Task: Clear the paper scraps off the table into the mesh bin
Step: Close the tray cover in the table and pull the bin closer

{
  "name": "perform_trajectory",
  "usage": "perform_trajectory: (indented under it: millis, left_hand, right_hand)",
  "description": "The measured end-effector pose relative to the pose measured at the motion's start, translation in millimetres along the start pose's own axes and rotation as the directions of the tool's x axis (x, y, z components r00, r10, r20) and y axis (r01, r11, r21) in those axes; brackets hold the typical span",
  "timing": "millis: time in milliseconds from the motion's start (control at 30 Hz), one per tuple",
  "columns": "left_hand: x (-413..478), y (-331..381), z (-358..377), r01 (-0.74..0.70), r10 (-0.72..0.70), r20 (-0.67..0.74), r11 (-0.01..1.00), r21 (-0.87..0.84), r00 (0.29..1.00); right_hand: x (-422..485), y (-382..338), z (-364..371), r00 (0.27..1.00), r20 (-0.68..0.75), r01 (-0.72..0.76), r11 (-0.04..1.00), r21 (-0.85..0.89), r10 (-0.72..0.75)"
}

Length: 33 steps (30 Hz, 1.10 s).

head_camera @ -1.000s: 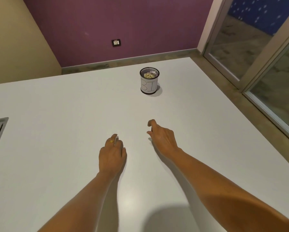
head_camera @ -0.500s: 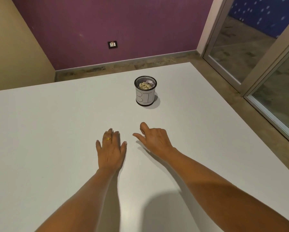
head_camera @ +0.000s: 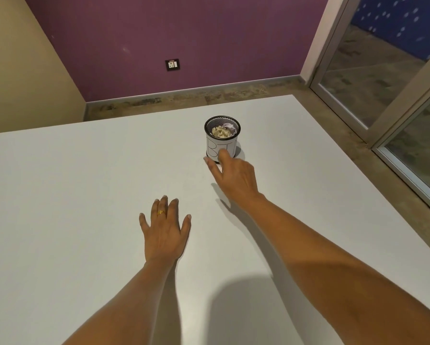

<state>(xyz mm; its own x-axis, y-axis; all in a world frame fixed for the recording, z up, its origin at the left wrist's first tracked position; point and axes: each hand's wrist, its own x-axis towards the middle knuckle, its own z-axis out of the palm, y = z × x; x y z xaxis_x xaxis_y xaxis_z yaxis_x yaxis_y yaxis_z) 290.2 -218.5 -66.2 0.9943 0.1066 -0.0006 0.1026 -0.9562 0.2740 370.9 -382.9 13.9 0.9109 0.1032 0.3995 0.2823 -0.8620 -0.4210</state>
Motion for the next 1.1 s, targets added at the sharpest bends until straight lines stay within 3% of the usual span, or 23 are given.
perform_trajectory:
  millis: [200,433,533,633,767,900,1100]
  left_hand:
    - [-0.4,0.2,0.6,0.006,-0.006,-0.019,1.0,-0.008,1.0]
    - [0.3,2.0,2.4,0.004,-0.005,-0.032,1.0,-0.011,0.999]
    - [-0.4,1.4,2.2,0.002,-0.002,-0.05,1.0,-0.002,0.999]
    - [-0.4,1.3,2.2,0.004,-0.004,-0.043,1.0,0.01,0.999]
    - [0.2,1.4,2.8,0.01,-0.01,-0.036,1.0,-0.001,0.999]
    - [-0.1,1.4,2.3,0.012,-0.011,-0.035,1.0,0.006,0.999]
    - [-0.7,2.2,1.5,0.008,-0.008,-0.048,1.0,0.011,0.999]
  right_hand:
    - [47.3,-0.8,-9.4,1.0,0.021,-0.025,0.987,0.16,0.022]
    - [93.4,15.3,2.4,0.989,0.099,-0.108,0.994,0.021,0.105]
    - [102.3,22.7,2.9,0.984,0.15,-0.115,0.986,0.118,0.096]
    - [105.7,27.0,1.4,0.987,0.09,-0.148,0.969,0.198,0.133]
    - [109.7,31.1,-0.2,0.976,0.143,-0.182,0.978,0.098,0.167]
    - [107.6,29.6,3.7,0.971,0.176,-0.182,0.977,0.113,0.161]
    - [116.2,24.4,4.1,0.923,0.336,-0.178,0.982,-0.067,0.19]
